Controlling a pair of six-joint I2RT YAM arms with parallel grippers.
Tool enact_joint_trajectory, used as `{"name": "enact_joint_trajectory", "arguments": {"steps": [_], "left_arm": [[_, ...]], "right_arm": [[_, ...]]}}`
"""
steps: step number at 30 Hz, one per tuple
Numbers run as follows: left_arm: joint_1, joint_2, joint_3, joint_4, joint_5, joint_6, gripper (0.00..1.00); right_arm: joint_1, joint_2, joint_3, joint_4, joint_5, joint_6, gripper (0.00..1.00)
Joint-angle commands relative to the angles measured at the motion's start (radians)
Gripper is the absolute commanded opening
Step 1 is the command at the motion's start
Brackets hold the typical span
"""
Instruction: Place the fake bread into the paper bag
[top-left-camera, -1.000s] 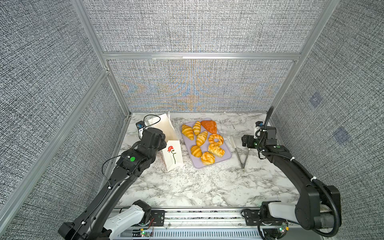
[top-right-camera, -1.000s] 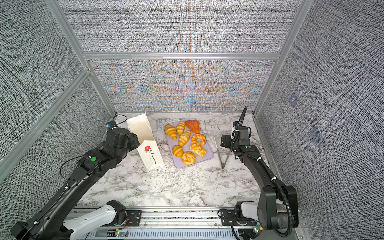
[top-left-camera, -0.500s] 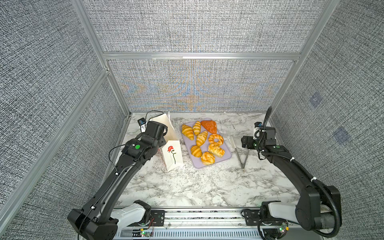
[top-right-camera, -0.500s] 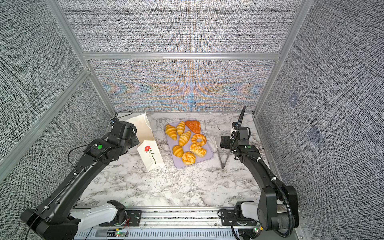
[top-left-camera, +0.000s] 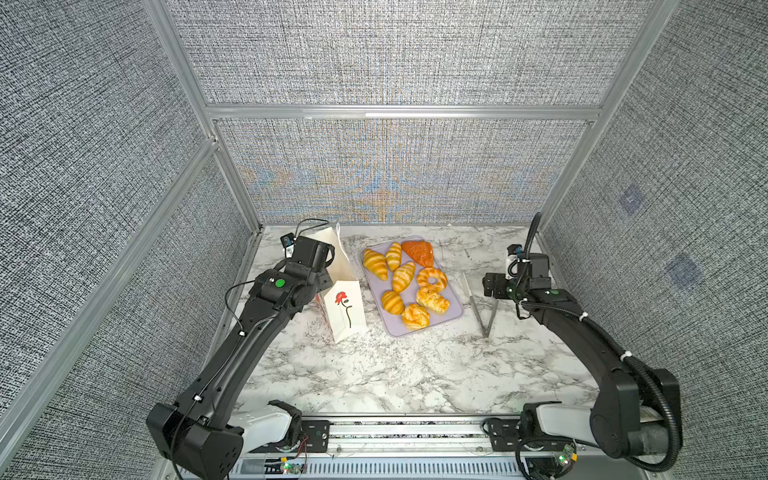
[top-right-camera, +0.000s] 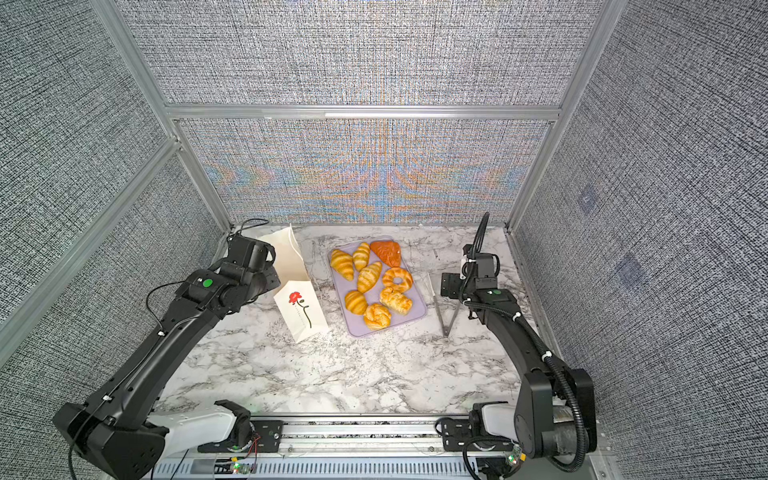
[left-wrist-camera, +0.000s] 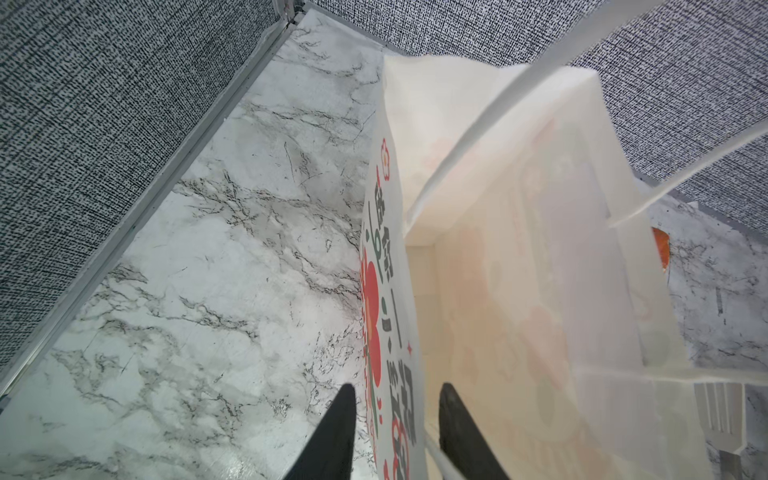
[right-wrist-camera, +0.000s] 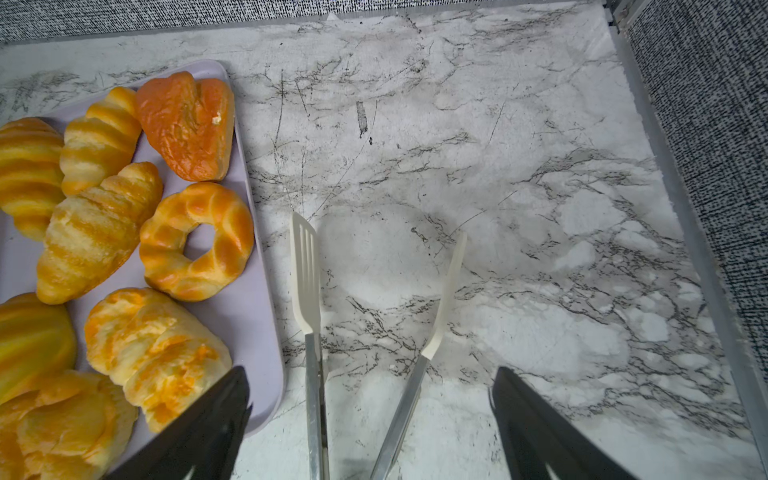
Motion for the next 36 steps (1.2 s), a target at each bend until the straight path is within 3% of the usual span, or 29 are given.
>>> {"name": "enact_joint_trajectory", "arguments": {"steps": [1, 17, 29, 36], "left_arm": [[0.009, 0.0, 0.005, 0.008, 0.01, 0.021, 0.36], [0.023, 0.005, 0.009, 0.043, 0.035, 0.045, 0.0], [0.047, 0.032, 0.032, 0.119, 0.048, 0.104, 0.0], [0.118, 0.086, 0.075, 0.185, 0.091, 0.205, 0.0]], "right_arm": [[0.002, 0.003, 0.005, -0.026, 0.014, -0.005, 0.93], [0.001, 0.086, 0.109, -0.104, 0.005, 0.015, 0.9], [0.001, 0.099, 0.126, -0.123, 0.011, 0.026, 0.9], [0.001, 0.103, 0.14, -0.139, 0.013, 0.036, 0.9]]}}
